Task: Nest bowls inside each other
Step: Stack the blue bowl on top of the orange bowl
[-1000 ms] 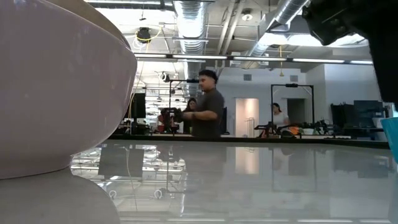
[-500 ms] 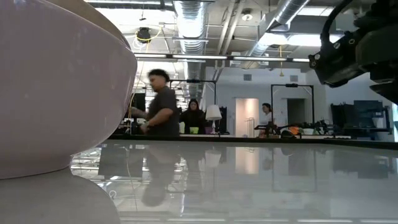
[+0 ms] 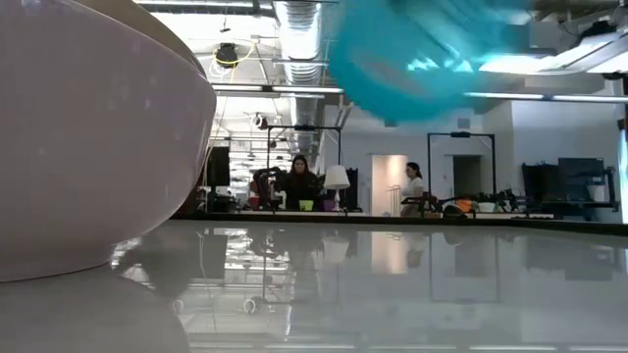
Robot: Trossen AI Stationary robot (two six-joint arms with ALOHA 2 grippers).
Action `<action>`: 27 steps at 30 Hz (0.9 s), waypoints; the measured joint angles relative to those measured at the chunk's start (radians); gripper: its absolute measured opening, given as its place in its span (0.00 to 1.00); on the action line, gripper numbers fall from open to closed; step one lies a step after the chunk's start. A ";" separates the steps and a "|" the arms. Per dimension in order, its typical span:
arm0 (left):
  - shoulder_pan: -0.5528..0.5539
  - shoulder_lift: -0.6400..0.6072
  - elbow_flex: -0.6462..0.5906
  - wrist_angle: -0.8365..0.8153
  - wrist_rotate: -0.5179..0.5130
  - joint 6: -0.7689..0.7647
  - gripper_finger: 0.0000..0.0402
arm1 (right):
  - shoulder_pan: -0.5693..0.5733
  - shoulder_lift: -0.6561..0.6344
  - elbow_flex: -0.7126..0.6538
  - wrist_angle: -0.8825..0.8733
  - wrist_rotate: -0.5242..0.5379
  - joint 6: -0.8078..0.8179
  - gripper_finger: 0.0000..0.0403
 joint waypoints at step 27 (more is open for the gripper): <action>0.000 -0.002 0.000 0.002 0.000 0.000 0.31 | -0.153 0.380 0.344 0.546 -0.229 -0.962 0.06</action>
